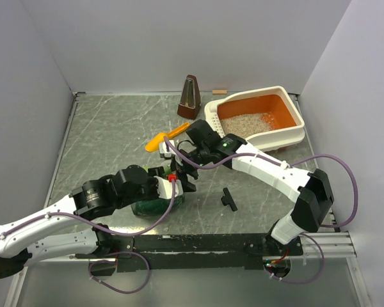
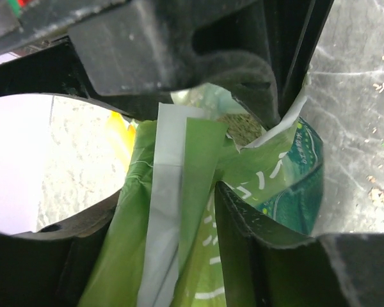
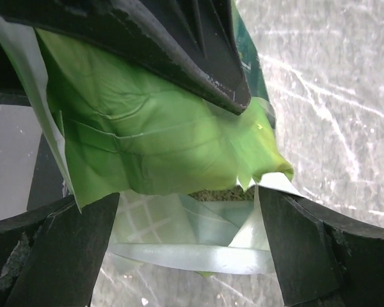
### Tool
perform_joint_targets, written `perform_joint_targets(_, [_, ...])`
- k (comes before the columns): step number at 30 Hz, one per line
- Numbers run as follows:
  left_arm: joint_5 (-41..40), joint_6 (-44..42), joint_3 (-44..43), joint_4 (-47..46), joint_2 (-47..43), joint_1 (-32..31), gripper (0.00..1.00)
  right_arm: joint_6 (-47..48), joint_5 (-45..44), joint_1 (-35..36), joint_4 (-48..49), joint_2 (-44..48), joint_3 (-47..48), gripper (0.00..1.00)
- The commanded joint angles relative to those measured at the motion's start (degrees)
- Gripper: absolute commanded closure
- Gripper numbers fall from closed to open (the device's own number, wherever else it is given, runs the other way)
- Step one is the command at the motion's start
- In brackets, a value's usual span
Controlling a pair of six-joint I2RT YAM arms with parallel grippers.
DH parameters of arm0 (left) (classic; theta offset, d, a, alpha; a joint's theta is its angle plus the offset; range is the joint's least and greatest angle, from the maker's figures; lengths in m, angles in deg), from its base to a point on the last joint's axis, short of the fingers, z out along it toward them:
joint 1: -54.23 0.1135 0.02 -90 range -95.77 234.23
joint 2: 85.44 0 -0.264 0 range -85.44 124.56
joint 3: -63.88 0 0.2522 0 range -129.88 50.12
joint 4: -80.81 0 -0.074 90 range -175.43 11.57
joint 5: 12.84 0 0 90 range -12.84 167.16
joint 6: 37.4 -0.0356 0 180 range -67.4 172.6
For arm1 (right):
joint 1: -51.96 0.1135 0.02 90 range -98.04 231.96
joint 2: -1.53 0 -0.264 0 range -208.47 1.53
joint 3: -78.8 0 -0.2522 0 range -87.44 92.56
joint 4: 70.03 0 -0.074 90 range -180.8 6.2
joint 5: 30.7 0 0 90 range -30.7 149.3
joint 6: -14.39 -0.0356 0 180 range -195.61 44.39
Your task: Fill the litter box with clean litter
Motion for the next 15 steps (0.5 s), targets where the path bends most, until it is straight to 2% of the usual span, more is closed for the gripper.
perform_joint_targets(1, [-2.03, -4.26, -9.23, -10.83, -5.2, -0.33, 0.49, -1.78, -6.21, -0.68, 2.24, -0.99, -1.71, 0.01])
perform_joint_targets(5, [-2.65, -2.42, -6.34, -10.3, -8.19, -0.24, 0.55, -5.21, -12.97, -0.85, 7.52, -0.73, -2.32, 0.01])
perform_joint_targets(8, [-2.91, -0.66, -3.53, -9.95, -9.95, -0.24, 0.7, -7.14, -17.28, -1.38, 9.72, -0.46, -1.71, 0.01])
perform_joint_targets(15, [-2.21, 2.77, 2.19, -9.95, -12.24, -0.24, 0.72, -9.69, -25.99, -3.48, 10.07, 1.03, 1.63, 0.01])
